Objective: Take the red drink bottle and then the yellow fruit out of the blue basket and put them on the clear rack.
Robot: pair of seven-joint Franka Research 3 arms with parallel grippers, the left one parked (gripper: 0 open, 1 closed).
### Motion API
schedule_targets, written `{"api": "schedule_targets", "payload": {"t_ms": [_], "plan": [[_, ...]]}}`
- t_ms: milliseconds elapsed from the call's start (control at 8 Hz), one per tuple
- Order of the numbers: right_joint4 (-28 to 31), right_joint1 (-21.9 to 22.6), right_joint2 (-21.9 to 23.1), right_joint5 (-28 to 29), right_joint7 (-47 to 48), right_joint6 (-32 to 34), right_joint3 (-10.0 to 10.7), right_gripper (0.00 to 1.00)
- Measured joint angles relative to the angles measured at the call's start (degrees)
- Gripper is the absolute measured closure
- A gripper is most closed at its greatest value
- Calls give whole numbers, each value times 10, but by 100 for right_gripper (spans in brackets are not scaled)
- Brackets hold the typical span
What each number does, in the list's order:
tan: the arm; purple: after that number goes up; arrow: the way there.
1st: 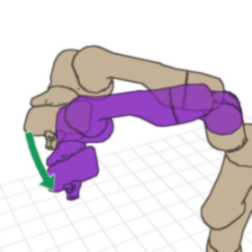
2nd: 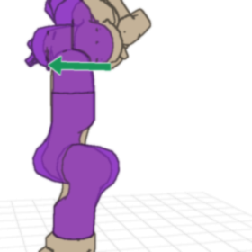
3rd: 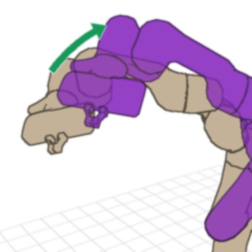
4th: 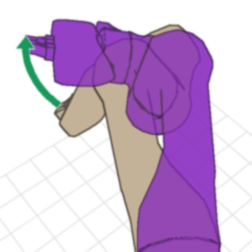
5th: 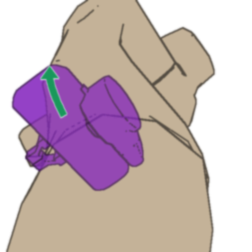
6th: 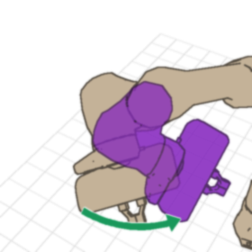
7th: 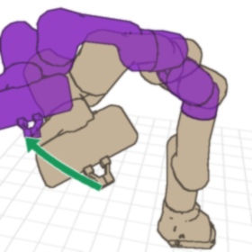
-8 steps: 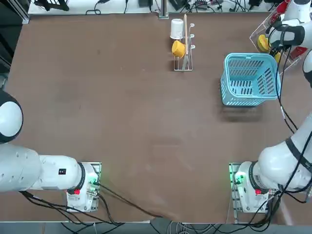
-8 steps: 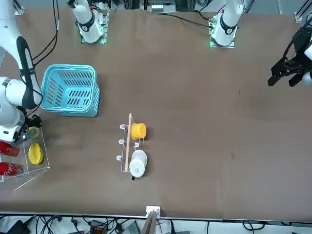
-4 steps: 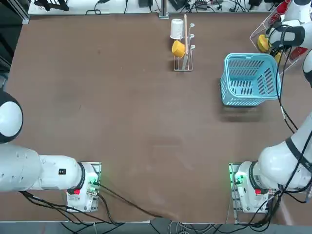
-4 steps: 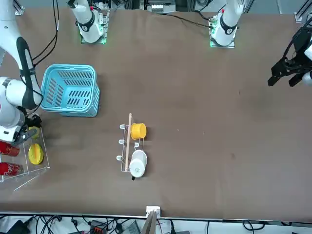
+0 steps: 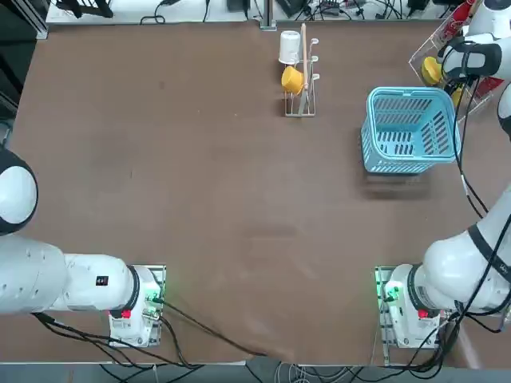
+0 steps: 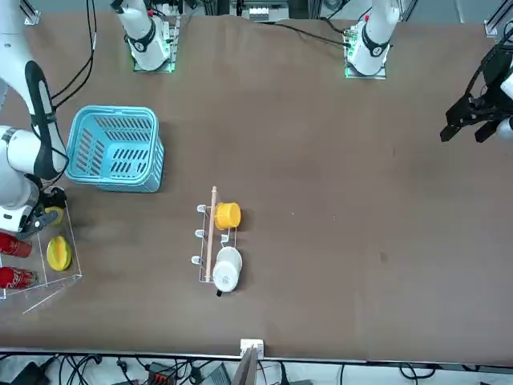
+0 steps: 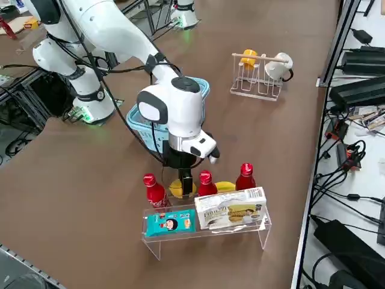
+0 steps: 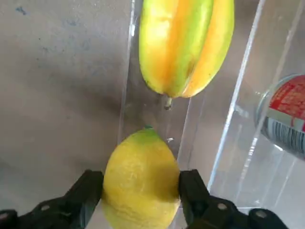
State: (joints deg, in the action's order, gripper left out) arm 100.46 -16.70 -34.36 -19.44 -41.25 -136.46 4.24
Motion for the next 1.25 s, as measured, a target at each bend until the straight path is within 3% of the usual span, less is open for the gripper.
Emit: {"api": "schedule_targets", "payload": {"t_ms": [750,1250], "plan": [[-14,2,13,3,1,12,-6,0],[-108,18,42,77,0,173,-13,0]]}}
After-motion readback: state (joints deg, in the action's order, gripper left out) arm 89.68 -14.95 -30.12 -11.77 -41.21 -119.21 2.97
